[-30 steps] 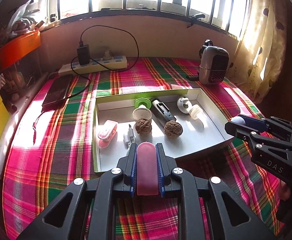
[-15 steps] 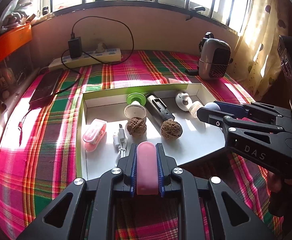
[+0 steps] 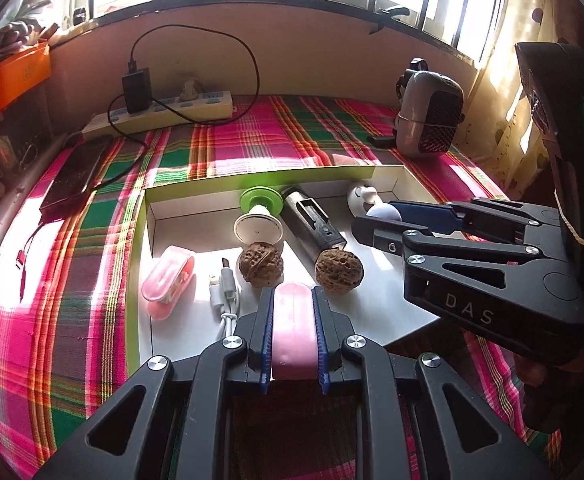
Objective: Organize objects
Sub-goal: 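Carry the white knob into the box with the right gripper while the left carries the pink case in, then open the right gripper releasing the knob while the left releases the pink case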
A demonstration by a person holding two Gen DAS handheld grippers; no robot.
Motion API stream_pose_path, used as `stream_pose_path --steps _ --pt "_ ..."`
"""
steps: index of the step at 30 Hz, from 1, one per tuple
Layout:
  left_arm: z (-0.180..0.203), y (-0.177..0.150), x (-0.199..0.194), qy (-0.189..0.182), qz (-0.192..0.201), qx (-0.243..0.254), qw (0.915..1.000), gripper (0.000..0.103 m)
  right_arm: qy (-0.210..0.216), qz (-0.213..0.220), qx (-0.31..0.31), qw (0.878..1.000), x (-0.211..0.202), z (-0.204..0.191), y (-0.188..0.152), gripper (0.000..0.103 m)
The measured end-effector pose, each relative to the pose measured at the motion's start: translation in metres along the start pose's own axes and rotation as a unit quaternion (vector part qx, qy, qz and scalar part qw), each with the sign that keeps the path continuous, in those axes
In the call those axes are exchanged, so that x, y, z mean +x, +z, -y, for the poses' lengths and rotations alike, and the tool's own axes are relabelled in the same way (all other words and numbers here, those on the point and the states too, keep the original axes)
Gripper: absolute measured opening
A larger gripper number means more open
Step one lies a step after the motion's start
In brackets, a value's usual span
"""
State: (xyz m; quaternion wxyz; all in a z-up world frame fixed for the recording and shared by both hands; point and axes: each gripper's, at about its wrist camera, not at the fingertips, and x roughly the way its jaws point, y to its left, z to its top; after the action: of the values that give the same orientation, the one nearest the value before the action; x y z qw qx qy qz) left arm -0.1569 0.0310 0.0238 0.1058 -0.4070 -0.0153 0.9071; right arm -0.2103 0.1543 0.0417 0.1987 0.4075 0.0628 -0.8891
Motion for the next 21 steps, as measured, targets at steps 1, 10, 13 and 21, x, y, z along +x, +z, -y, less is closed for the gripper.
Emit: stream_pose_path --steps 1,10,13,21 --pt "0.001 0.0 0.002 0.001 -0.002 0.0 1.0 0.016 0.0 -0.001 0.0 1.0 0.001 0.001 0.001 0.033" --pt "0.001 0.001 0.011 0.002 -0.01 0.002 0.9999 0.016 0.001 -0.007 0.001 1.0 0.014 0.003 0.003 0.033" --pt "0.002 0.001 0.015 0.0 -0.013 0.002 0.9999 0.016 -0.004 -0.008 -0.001 1.0 0.018 0.003 0.003 0.033" --pt "0.002 0.003 0.023 0.007 -0.016 0.002 0.9999 0.016 -0.022 -0.01 -0.012 1.0 0.023 0.003 0.002 0.033"
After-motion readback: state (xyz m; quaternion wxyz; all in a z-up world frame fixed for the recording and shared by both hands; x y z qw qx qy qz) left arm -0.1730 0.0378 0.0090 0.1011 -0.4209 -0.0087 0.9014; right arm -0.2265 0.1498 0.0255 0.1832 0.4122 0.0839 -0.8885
